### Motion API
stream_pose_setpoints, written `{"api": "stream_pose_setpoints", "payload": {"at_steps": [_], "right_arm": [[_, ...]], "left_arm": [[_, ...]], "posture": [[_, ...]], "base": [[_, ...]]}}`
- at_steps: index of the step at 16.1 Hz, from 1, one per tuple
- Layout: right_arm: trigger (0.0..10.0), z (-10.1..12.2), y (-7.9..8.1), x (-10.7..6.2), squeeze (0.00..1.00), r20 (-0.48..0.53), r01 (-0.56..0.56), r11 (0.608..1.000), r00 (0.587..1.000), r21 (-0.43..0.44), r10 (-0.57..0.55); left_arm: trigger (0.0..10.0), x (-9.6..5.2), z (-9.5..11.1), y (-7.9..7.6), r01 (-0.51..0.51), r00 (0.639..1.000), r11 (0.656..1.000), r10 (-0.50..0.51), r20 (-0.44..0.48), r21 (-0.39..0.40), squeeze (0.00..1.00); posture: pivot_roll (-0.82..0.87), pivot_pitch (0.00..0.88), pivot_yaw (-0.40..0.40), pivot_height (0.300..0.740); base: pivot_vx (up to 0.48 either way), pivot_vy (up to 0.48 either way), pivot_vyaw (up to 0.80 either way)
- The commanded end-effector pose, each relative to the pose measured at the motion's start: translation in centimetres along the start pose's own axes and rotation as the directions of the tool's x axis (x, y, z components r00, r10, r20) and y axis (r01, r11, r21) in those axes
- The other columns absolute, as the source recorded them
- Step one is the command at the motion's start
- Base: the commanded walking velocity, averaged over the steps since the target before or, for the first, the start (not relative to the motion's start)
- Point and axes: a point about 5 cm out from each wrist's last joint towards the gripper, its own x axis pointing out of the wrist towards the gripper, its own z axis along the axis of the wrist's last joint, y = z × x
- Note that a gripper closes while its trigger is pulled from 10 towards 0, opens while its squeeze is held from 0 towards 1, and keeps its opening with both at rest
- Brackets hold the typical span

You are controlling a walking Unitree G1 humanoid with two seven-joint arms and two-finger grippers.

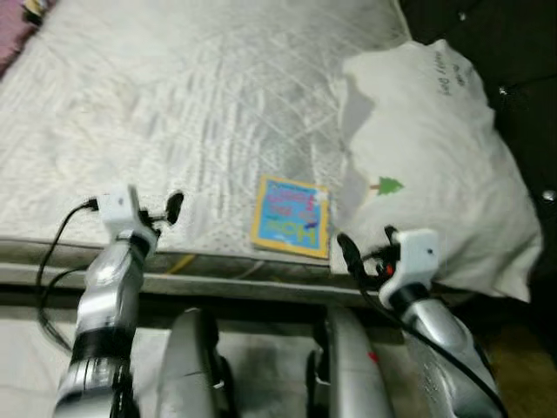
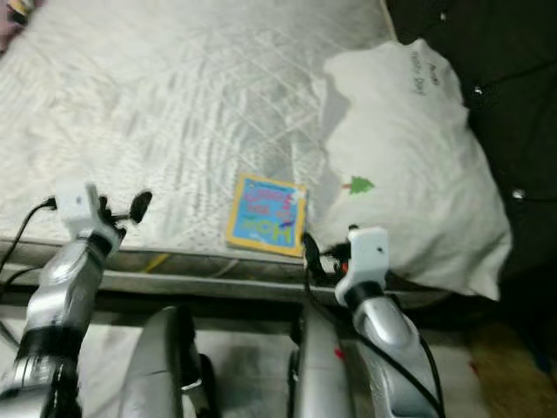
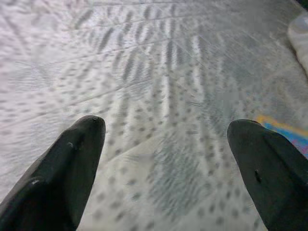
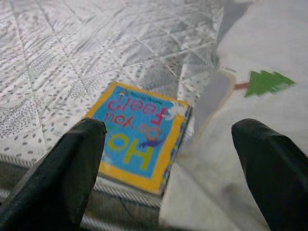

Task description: Clean up the room

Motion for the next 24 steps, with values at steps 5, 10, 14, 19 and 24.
{"api": "stream_pose_setpoints", "payload": {"at_steps": [5,10,14,19,24], "right_arm": [[10.0,0.6,-0.9,1.0,0.0,0.078,0.066,0.991,0.994,0.116,-0.075],[10.0,0.7,-0.2,1.5,0.0,0.088,0.027,0.99,0.995,0.135,-0.039],[10.0,0.5,-0.4,1.8,0.0,0.105,0.048,0.989,0.992,0.142,-0.063],[10.0,0.4,-1.1,2.2,0.0,0.143,0.117,0.984,0.98,0.137,-0.137],[10.0,0.3,-2.3,2.3,0.0,0.16,0.181,0.977,0.967,0.114,-0.198]], "left_arm": [[10.0,-4.6,-0.4,-1.4,0.043,0.999,0.997,-0.044,0.006,0.066,1.0],[10.0,-7.0,-1.9,-3.4,0.036,0.999,0.996,-0.034,-0.034,0.077,0.0],[10.0,-7.2,-1.8,-3.9,0.042,0.999,0.992,-0.04,-0.023,0.12,0.0],[10.0,-5.1,-1.4,-4.2,0.028,0.999,0.995,-0.029,0.013,0.097,0.0],[10.0,-3.8,-1.9,-5.3,0.063,0.998,0.98,-0.067,0.012,0.19,0.0]], "posture": [[0.02,0.115,0.023,0.591],[0.04,0.125,0.004,0.653],[0.04,0.097,0.027,0.686],[0.02,0.0,0.048,0.74],[-0.01,0.0,0.039,0.74]], "base": [[0.0,0.0,0.0],[0.0,0.0,0.0],[0.0,0.0,0.0],[0.0,0.0,0.0],[0.0,0.0,0.0]]}}
